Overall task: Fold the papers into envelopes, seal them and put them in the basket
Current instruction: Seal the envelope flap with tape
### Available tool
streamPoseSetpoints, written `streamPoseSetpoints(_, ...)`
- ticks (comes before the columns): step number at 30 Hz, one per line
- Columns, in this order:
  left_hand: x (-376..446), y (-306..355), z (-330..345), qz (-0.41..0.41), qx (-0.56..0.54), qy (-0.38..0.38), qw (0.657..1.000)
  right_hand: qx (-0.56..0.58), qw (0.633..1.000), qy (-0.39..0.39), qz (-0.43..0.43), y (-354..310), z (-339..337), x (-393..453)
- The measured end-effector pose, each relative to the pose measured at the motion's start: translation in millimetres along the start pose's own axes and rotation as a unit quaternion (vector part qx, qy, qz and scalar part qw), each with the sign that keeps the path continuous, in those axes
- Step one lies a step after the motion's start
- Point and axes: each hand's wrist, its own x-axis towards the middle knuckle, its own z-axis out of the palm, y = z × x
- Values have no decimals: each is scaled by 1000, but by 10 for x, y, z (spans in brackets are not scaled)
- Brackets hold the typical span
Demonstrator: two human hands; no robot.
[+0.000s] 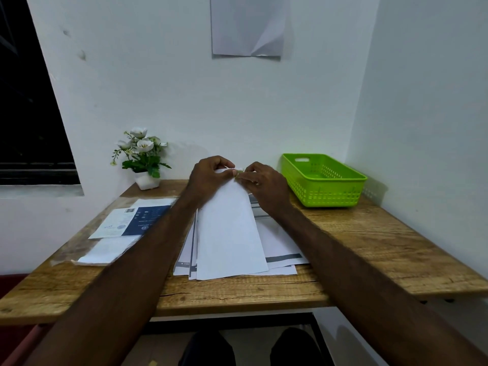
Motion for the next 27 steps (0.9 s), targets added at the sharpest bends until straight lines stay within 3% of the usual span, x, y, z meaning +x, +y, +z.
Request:
streamPoseSetpoints(16, -4, 40, 3, 7, 20, 2, 1000, -10, 1000, 20, -2, 19, 23, 2)
streamPoseSetpoints(27, 1, 31, -4, -3, 10, 2, 1000, 34, 998, -23, 40, 54, 8, 13)
